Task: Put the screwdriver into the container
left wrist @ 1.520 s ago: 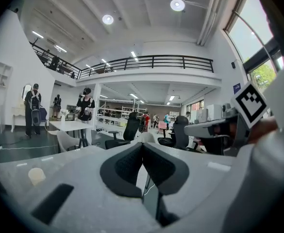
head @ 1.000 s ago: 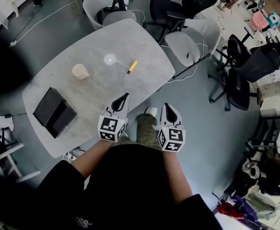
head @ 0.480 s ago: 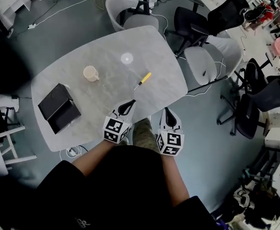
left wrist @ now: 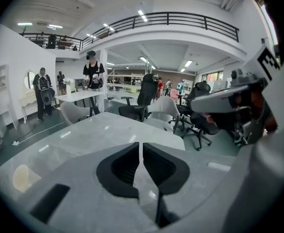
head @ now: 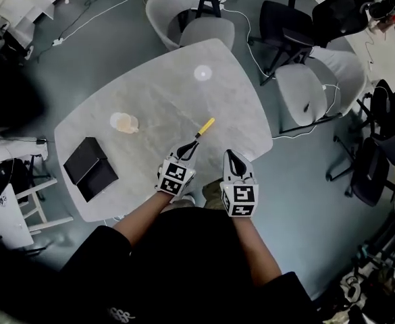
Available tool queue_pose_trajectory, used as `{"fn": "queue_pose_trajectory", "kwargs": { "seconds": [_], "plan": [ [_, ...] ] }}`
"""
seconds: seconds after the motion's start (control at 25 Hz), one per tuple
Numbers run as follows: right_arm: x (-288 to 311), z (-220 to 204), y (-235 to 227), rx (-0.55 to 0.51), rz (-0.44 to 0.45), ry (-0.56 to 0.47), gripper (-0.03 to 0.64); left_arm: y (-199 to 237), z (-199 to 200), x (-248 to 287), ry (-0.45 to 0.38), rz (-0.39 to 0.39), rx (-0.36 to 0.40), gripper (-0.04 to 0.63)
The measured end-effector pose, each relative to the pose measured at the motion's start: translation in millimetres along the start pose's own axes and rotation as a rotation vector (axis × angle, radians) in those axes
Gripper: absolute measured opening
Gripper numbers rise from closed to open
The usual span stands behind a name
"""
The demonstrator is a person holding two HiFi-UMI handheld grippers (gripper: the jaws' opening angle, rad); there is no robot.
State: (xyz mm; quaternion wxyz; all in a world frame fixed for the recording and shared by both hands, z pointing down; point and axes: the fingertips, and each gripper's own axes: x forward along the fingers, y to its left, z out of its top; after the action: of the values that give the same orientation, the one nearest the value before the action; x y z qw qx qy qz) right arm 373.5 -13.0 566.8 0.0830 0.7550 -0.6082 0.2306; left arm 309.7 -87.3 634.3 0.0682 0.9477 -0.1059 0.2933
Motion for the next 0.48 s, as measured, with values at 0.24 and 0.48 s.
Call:
{"fn": "queue_pose_trajectory", "kwargs": {
  "seconds": [0.24,0.48],
  "plan": [
    [33.2,3.1,-53.5,0.053,0.011,0.049,0.008,25.0,-36.9,68.9,0.192,0.029,-0.014,0.082],
    [57.4,-10.0,-89.3,0.065,0.054,0.118,0.008,37.7,-77.1,115.3,0.348,0.048,-0.040,0.127]
  ]
}}
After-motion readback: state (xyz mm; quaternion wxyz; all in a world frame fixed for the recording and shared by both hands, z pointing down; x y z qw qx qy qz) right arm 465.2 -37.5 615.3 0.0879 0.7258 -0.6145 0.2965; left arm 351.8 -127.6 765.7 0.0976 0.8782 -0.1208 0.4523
